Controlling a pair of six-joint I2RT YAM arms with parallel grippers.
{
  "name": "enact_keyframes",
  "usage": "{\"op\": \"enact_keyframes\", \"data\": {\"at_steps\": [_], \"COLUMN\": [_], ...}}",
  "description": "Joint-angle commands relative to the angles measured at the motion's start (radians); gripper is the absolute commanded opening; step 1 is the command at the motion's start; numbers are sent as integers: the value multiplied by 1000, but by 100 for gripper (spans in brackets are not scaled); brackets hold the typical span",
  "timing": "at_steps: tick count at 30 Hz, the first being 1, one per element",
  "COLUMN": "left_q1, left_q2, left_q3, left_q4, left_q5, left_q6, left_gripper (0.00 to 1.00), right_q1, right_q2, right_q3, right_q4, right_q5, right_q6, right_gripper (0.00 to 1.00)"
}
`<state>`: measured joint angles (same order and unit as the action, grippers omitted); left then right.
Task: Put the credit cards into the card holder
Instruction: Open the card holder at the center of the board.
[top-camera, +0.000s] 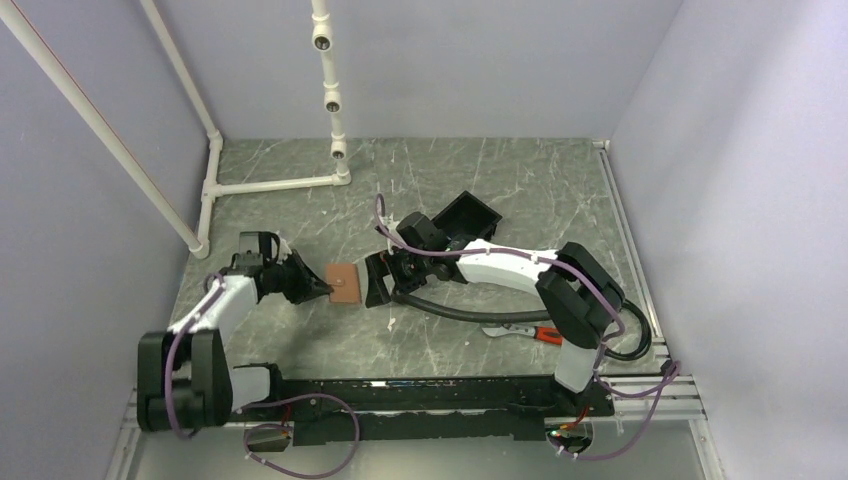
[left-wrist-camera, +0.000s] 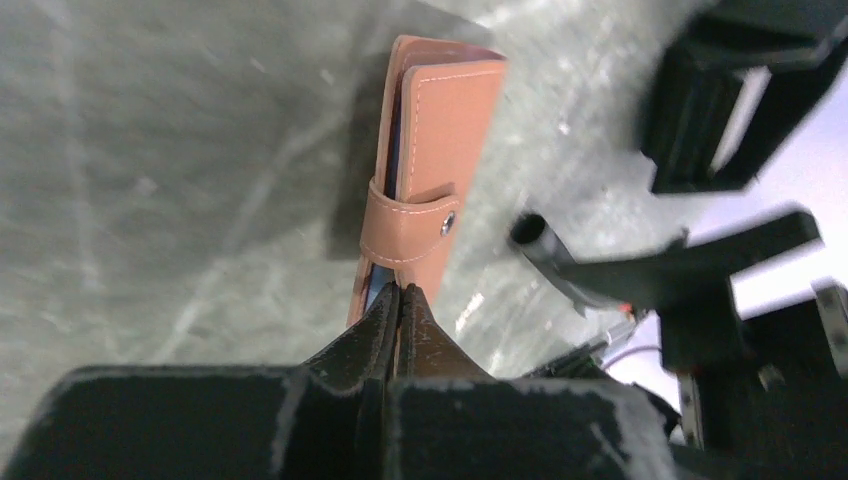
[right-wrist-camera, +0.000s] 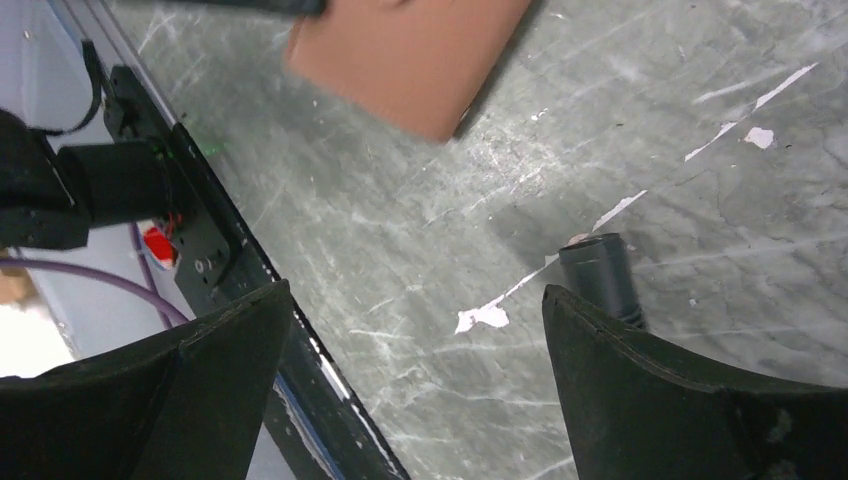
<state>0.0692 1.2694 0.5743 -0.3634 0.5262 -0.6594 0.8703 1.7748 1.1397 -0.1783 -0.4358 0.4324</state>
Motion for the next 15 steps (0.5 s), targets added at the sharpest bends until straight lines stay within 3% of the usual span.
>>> {"op": "enact_keyframes", "data": {"at_steps": [1,5,11,13,15], "left_q1": [-39,-61,-63,-63,-63], "left_q2": [-159,-231,-270,-305,-302], "left_q3": [-75,-169,-102,-100,-83], "left_q4": [-16,11,-131,-123,-129], "left_q5": [103,43,-51,-86,-130], "left_q6": [-102,-195,-167,-171,-166], "left_gripper": [0,2,64,67,60], "right_q1": [-12,-13,-11,-11,-11], "right_q2": [20,78,165,182,195], "right_q3": [58,75,119,125,128], "right_q4": [93,94,106,116,128], "right_q5": [15,70,22,5,3], "right_q6": [143,211,192,184,171], "right_gripper": [95,85,79,75,71]}}
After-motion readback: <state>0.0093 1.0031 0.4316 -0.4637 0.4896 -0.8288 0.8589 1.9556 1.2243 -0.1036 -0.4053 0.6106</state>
